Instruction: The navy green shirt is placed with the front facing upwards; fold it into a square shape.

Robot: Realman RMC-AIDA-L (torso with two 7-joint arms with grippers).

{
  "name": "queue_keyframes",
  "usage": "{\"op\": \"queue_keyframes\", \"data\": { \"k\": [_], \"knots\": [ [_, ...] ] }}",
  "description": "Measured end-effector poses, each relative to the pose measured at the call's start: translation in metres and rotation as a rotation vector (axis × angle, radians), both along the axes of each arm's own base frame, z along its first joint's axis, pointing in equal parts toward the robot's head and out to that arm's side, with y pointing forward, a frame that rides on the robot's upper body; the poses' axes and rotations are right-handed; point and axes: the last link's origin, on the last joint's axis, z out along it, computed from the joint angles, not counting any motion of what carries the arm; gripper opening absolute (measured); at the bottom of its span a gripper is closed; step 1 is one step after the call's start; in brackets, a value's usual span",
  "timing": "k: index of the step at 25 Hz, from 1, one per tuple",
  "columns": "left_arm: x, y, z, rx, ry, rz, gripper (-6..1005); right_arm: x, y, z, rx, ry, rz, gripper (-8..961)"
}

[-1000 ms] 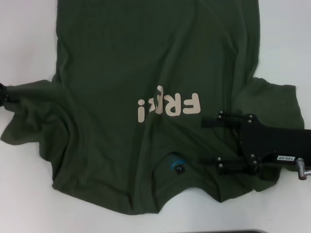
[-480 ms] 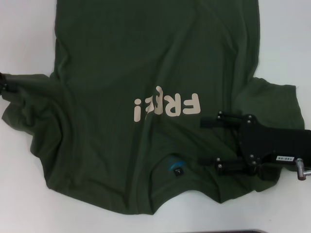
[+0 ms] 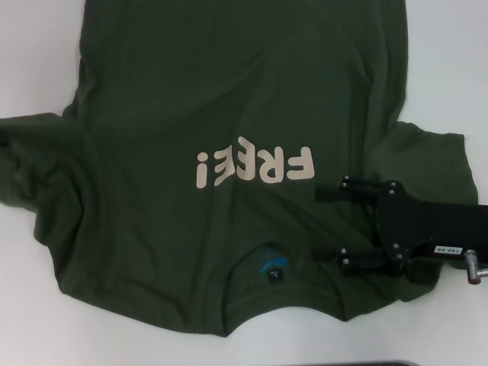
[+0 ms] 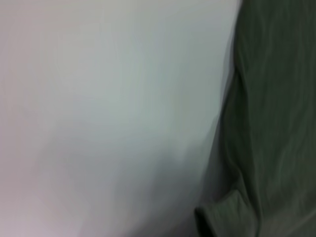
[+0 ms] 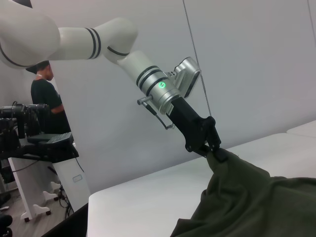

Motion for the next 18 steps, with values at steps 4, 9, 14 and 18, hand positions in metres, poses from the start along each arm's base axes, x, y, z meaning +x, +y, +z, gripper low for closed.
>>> {"op": "queue_keyframes", "data": {
  "k": [4,9,14,18],
  "knots": [
    [0.002,-0.001,-0.004,-0.017,-0.009,-0.008,4,-0.001,0.0,-0.001,-0.002,0.001,0.001,883],
    [0.01,-0.003,-0.007,-0.034,-0.061,-0.024,4,-0.001,0.0,-0.001,-0.003,0.0,0.002,883],
    [0.022,-0.003,-0.004,-0.022,-0.146,-0.05,4,-0.001,0.0,-0.001,-0.002,0.0,0.004,883],
    [0.036,0.0,-0.003,-0.032,-0.216,-0.079,4,0.0,-0.001,-0.002,0.0,0.0,0.004,883]
  ]
}}
